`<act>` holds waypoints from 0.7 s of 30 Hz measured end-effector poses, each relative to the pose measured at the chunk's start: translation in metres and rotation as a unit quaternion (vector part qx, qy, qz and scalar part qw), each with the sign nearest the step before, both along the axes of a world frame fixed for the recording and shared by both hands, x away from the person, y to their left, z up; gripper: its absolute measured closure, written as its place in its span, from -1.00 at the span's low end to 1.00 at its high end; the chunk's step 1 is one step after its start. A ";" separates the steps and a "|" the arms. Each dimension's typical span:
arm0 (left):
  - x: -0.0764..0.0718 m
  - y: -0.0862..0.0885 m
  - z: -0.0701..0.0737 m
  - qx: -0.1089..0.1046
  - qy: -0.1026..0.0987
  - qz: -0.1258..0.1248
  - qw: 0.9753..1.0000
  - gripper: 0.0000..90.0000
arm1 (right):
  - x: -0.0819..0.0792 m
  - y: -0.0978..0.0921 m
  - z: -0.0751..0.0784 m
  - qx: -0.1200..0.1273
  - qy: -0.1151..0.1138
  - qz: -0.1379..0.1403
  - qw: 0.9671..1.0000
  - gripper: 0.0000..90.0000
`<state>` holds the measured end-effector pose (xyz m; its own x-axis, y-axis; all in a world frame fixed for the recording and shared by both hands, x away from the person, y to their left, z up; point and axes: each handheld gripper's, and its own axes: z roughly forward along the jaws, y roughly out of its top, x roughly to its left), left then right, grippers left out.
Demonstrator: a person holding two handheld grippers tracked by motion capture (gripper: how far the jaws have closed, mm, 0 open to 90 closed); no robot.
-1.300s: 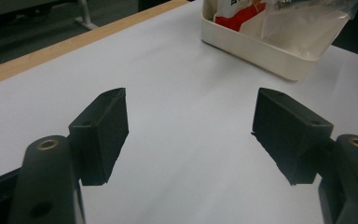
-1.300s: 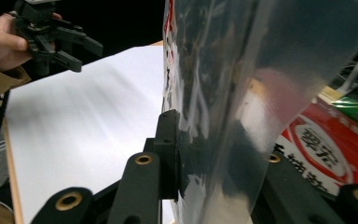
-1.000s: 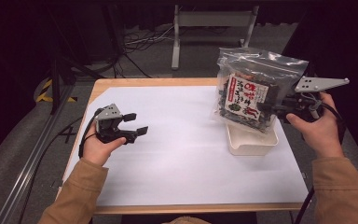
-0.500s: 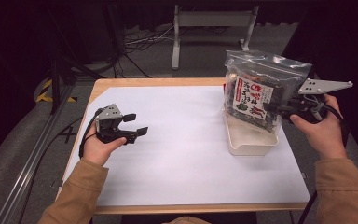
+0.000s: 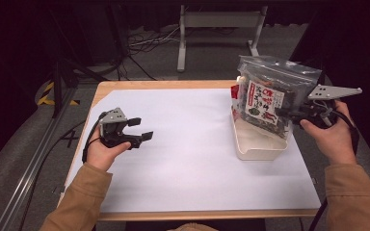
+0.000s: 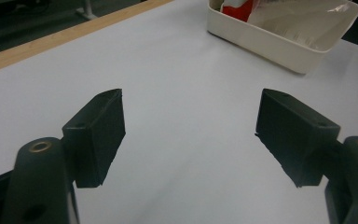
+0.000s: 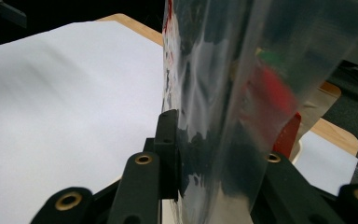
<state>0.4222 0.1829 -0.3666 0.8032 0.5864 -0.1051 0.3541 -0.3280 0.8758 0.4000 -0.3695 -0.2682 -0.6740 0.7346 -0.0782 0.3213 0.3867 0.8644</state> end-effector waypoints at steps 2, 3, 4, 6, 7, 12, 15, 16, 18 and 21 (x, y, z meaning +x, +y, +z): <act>0.000 0.000 0.000 0.001 0.001 0.000 1.000 -0.46 | 0.001 -0.001 -0.002 0.000 0.002 -0.002 1.000 0.60; 0.000 0.000 0.000 0.001 0.001 0.000 1.000 -0.46 | 0.001 -0.001 -0.002 0.001 0.003 -0.004 1.000 0.60; 0.000 0.000 0.000 0.000 0.002 0.000 1.000 -0.46 | 0.001 -0.001 -0.003 0.001 0.003 -0.005 1.000 0.60; 0.000 0.000 0.000 -0.001 0.003 0.000 1.000 -0.46 | 0.002 -0.002 -0.004 0.002 0.003 -0.006 1.000 0.60; 0.000 0.000 0.000 -0.001 0.003 0.000 1.000 -0.47 | 0.002 -0.001 -0.005 0.003 0.005 -0.007 1.000 0.60; 0.000 0.001 -0.001 -0.004 0.004 0.001 1.000 -0.47 | 0.003 -0.001 -0.009 -0.001 0.006 -0.011 1.000 0.60; 0.001 0.001 -0.001 -0.003 0.004 0.001 1.000 -0.48 | 0.005 0.001 -0.014 -0.008 0.016 -0.013 1.000 0.60; 0.001 0.001 -0.001 -0.003 0.004 0.001 1.000 -0.48 | 0.005 0.002 -0.015 -0.009 0.017 -0.014 1.000 0.60; 0.001 0.001 -0.001 -0.003 0.004 0.003 1.000 -0.48 | 0.006 0.002 -0.017 -0.011 0.018 -0.015 1.000 0.60; 0.000 0.001 -0.001 -0.003 0.004 0.003 1.000 -0.49 | 0.006 0.003 -0.020 -0.017 0.023 -0.017 0.999 0.60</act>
